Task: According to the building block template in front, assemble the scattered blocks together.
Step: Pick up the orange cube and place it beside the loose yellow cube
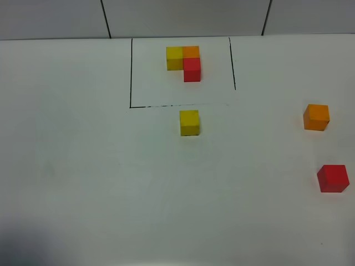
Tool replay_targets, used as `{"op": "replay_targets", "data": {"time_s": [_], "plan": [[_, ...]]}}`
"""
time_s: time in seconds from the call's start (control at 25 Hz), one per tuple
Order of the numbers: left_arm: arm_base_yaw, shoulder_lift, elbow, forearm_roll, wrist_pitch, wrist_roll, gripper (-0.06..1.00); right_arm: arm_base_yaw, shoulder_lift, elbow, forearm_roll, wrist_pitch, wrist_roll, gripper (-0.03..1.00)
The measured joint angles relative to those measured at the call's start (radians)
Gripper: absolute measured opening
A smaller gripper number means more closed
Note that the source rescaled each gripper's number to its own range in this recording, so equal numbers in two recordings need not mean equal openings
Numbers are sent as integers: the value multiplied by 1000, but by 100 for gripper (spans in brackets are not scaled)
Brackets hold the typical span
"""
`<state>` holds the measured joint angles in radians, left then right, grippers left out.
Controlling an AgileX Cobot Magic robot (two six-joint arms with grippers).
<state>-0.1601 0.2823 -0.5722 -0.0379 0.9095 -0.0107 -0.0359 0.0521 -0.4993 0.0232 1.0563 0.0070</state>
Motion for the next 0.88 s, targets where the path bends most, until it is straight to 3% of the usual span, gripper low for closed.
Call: {"op": "replay_targets", "data": {"time_s": [0.56, 0.88], "plan": [[0, -229, 45, -25, 61, 25, 83, 0, 0, 0, 5, 0, 2, 76], [0, -230, 50, -27, 100, 27, 74, 0, 0, 0, 12, 0, 2, 76]]}}
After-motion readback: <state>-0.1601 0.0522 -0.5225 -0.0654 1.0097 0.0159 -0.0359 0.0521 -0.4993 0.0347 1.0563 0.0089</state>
